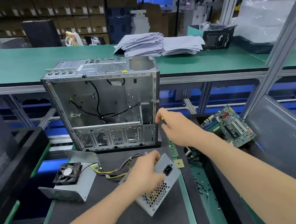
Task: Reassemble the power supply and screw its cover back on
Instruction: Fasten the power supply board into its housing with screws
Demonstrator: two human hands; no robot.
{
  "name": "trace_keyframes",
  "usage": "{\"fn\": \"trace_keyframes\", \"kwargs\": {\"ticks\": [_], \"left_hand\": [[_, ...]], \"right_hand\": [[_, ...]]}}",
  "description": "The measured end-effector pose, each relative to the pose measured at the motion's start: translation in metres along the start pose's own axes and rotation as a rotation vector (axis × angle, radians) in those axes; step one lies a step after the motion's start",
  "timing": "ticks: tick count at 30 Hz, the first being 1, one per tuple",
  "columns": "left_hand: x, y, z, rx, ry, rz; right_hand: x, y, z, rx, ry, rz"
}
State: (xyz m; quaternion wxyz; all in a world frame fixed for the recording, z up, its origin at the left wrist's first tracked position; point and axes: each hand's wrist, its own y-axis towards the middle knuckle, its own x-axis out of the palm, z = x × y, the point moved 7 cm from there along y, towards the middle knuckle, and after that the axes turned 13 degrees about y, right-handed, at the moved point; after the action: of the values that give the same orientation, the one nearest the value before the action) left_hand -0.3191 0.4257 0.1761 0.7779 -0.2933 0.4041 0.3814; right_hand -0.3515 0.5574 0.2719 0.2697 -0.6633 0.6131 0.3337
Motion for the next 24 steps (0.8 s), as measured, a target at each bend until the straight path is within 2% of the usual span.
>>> {"fn": "trace_keyframes", "kwargs": {"ticks": [5, 10, 16, 19, 22, 24], "left_hand": [[0.032, -0.017, 0.025, 0.136, 0.216, -0.033], [0.074, -0.036, 0.036, 0.258, 0.382, -0.114], [0.101, -0.052, 0.001, 0.394, 0.631, -0.184], [0.089, -0.047, -0.023, 0.379, 0.588, -0.147], [0.072, -0.041, -0.039, 0.307, 0.293, -0.192], [0.057, -0.038, -0.053, 0.198, 0.125, -0.145]], "right_hand": [[0.034, -0.007, 0.042, 0.103, -0.013, -0.158], [0.058, -0.016, 0.073, 0.18, 0.009, -0.218], [0.073, -0.019, 0.087, 0.172, 0.004, -0.258], [0.084, -0.017, 0.083, 0.143, -0.023, -0.292], [0.097, -0.014, 0.078, 0.141, -0.027, -0.308], [0.107, -0.012, 0.075, 0.146, -0.035, -0.315]]}}
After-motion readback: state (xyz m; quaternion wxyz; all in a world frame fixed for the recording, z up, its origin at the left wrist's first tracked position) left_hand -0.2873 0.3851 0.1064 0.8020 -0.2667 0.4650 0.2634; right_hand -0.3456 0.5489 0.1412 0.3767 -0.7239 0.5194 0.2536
